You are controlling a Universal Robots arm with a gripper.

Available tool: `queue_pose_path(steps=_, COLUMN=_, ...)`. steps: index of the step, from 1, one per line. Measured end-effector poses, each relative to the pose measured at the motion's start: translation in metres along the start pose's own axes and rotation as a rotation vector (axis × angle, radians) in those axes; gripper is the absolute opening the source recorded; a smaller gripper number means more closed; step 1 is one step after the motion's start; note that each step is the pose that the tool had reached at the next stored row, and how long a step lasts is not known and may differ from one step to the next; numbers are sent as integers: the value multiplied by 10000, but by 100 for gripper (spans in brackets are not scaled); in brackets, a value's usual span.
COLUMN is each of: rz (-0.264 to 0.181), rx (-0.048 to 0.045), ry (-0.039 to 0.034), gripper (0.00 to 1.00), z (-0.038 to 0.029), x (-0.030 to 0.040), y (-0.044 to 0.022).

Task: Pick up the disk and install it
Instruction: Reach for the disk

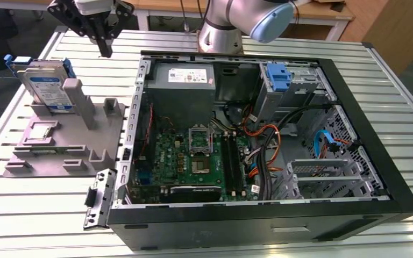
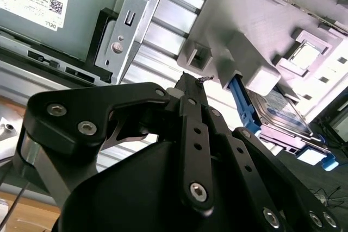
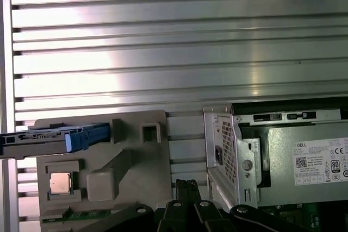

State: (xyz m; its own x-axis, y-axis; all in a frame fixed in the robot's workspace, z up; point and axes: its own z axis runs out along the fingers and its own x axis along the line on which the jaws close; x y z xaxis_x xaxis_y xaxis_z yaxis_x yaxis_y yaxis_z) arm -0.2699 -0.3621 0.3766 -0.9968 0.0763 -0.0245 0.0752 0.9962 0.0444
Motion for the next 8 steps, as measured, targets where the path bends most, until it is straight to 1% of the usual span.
queue_pose_path(steps=8, rz=-1, rx=0, ry=0, gripper=10, z=14, x=77, y=27)
